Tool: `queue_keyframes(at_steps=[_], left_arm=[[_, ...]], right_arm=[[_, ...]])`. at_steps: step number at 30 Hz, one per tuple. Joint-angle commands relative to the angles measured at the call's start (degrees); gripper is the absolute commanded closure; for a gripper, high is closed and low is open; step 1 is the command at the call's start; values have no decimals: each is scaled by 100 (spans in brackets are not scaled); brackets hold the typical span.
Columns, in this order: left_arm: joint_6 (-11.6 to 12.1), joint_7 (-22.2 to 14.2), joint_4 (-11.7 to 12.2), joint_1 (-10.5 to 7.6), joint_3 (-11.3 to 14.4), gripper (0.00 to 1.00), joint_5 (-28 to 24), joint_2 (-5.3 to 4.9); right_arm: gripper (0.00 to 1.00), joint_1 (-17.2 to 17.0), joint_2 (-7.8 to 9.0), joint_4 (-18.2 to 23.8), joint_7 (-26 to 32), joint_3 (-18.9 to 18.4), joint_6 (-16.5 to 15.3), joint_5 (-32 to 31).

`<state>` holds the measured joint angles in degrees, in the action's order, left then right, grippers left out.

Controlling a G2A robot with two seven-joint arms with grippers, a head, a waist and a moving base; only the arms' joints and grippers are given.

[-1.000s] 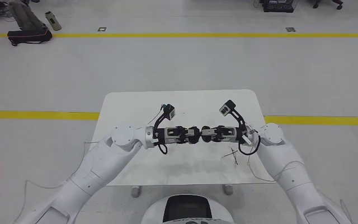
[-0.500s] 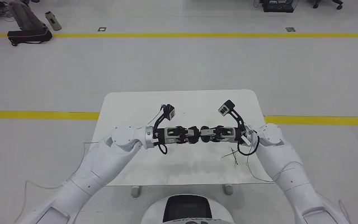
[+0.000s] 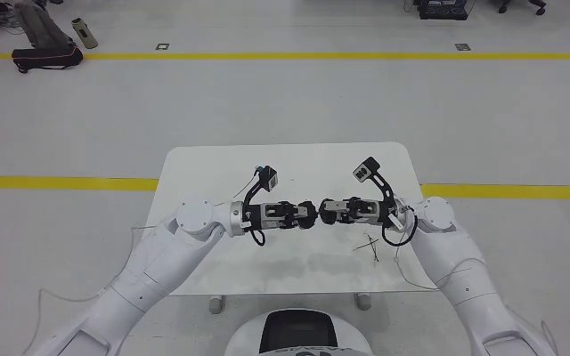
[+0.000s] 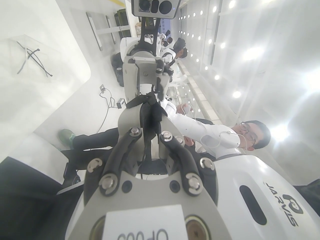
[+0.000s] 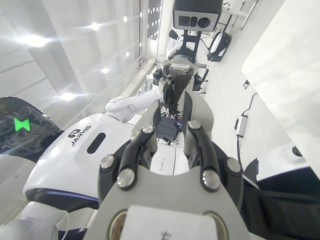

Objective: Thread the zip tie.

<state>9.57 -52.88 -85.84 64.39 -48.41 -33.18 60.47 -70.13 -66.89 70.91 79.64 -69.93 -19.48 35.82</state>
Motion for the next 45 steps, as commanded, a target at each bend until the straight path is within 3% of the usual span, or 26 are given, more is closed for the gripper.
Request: queue_keyframes(at_steps=[1, 4, 7, 15, 19, 25, 31, 33, 40, 43, 45], left_arm=[[-13, 6, -16, 17, -25, 100, 56, -12], [-16, 2, -43, 43, -52, 100, 113, -25], [175, -41, -49, 75, -69, 100, 76, -24], [200, 89, -87, 86, -60, 100, 205, -22], [220, 345, -180, 15, -146, 100, 1026, -72], [-32, 463, -398, -13, -221, 100, 1972, -152], [-232, 508, -547, -16, -243, 100, 2354, -189], [-111, 727, -527, 25, -277, 100, 2338, -185], [-111, 727, -527, 25, -277, 100, 2338, -185], [-204, 946, -541, 39, -242, 100, 2591, -182], [-327, 1047, -517, 10, -233, 100, 2799, -184]], right_arm=[[0, -48, 19, 24, -2, -153, 0, 15], [0, -109, 44, 76, -20, -307, 0, -119], [0, -113, 48, 83, -25, -323, 0, -148], [0, -117, 49, 91, -71, -324, 0, -178], [0, -182, 129, 298, -521, -525, 0, -925], [0, -249, 278, 529, -902, -846, 85, -2031], [0, -358, 373, 825, -1314, -930, 175, -3050], [0, -358, 373, 825, -1314, -930, 175, -3050], [0, -358, 373, 825, -1314, -930, 175, -3050], [0, -346, 417, 1071, -1657, -877, 265, -4025], [0, -316, 444, 1174, -1845, -818, 587, -4701]])
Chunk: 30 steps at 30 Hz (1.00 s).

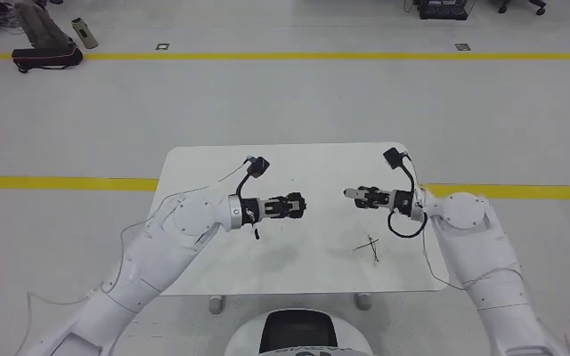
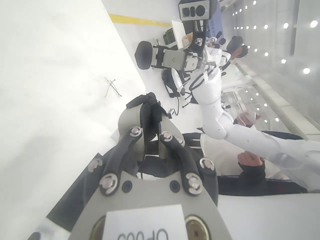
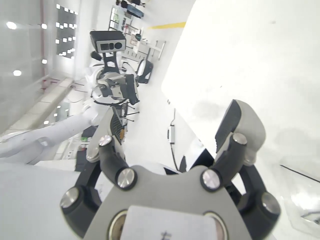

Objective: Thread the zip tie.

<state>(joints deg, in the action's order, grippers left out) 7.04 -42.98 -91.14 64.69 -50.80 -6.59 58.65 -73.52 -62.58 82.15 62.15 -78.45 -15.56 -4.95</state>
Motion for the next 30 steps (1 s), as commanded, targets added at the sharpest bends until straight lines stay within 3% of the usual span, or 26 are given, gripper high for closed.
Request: queue_keyframes(at_steps=[1, 6, 9, 16, 24, 30], left_arm=[[-123, 53, 16, -32, 23, 100, 225, -3], [-319, 75, 44, -74, 60, 100, 405, -1], [-183, 124, 108, -59, 46, 100, 246, 10], [-183, 124, 108, -59, 46, 100, 246, 10], [-183, 124, 108, -59, 46, 100, 246, 10], [-183, 124, 108, -59, 46, 100, 246, 10]], right_arm=[[0, 41, 18, 48, -139, 62, 318, -777], [0, 204, 43, -51, -57, 257, 882, -1436], [0, 262, 54, -54, -26, 325, 893, -1675], [0, 246, 57, -51, -58, 425, 983, -1898], [0, 541, 23, -380, 574, 918, 1909, -2308], [0, 714, 10, -509, 970, 1250, 2291, -2693]])
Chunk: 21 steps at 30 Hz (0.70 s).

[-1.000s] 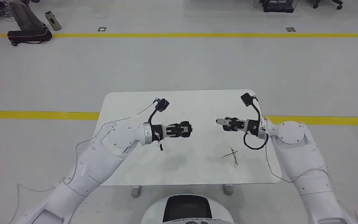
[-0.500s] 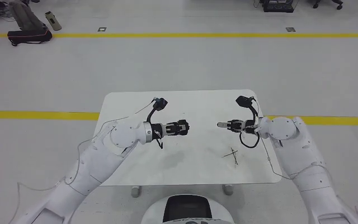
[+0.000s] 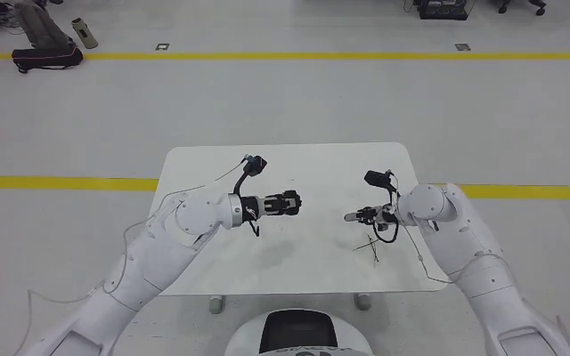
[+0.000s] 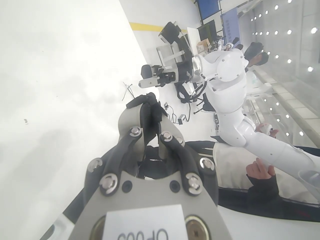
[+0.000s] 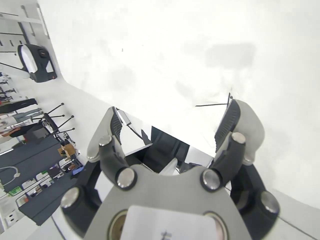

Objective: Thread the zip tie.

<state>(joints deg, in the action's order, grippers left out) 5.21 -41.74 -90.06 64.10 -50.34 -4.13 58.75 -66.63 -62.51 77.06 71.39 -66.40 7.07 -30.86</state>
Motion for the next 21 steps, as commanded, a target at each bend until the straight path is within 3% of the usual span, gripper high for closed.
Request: queue_keyframes(at_steps=[1, 10, 16, 21], left_arm=[[0, 0, 0, 0, 0, 100, 0, 0], [0, 0, 0, 0, 0, 100, 0, 0], [0, 0, 0, 0, 0, 100, 0, 0], [0, 0, 0, 0, 0, 100, 0, 0]], right_arm=[[0, 25, 3, 0, 45, 45, 28, -102], [0, -27, 2, 22, -157, 106, 66, -264], [0, -323, 16, 635, -198, 235, 1143, -787], [0, -774, 52, 1212, -18, -61, 1241, -1310]])
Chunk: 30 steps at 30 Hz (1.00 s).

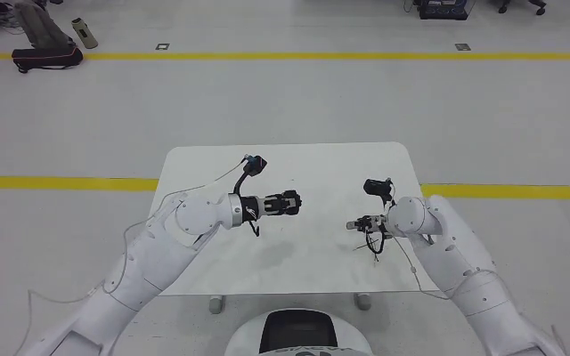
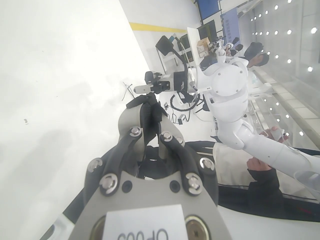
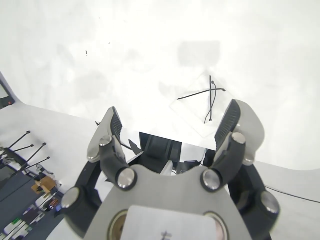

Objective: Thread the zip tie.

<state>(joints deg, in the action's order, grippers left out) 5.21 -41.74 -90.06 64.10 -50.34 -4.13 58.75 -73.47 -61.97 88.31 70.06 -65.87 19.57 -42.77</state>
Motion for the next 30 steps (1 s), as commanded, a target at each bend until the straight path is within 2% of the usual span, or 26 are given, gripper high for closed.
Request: queue_keyframes(at_steps=[1, 4, 6, 14, 16, 20, 24, 30], left_arm=[[0, 0, 0, 0, 0, 100, 0, 0], [0, 0, 0, 0, 0, 100, 0, 0], [0, 0, 0, 0, 0, 100, 0, 0], [0, 0, 0, 0, 0, 100, 0, 0], [0, 0, 0, 0, 0, 100, 0, 0], [0, 0, 0, 0, 0, 100, 0, 0], [0, 0, 0, 0, 0, 100, 0, 0], [0, 0, 0, 0, 0, 100, 0, 0]], right_arm=[[0, -170, -13, 191, 199, -199, -9, -215], [0, -407, -93, 453, 619, -494, -9, -765], [0, -519, -133, 621, 662, -651, -9, -1072], [0, -519, -133, 621, 662, -651, -9, -1072], [0, -618, -138, 653, 348, -590, -12, -1210], [0, -795, -180, 755, 171, -561, -9, -1504], [0, -873, -326, 717, 215, -664, -9, -1670], [0, -948, -674, 667, 562, -856, -9, -2328]])
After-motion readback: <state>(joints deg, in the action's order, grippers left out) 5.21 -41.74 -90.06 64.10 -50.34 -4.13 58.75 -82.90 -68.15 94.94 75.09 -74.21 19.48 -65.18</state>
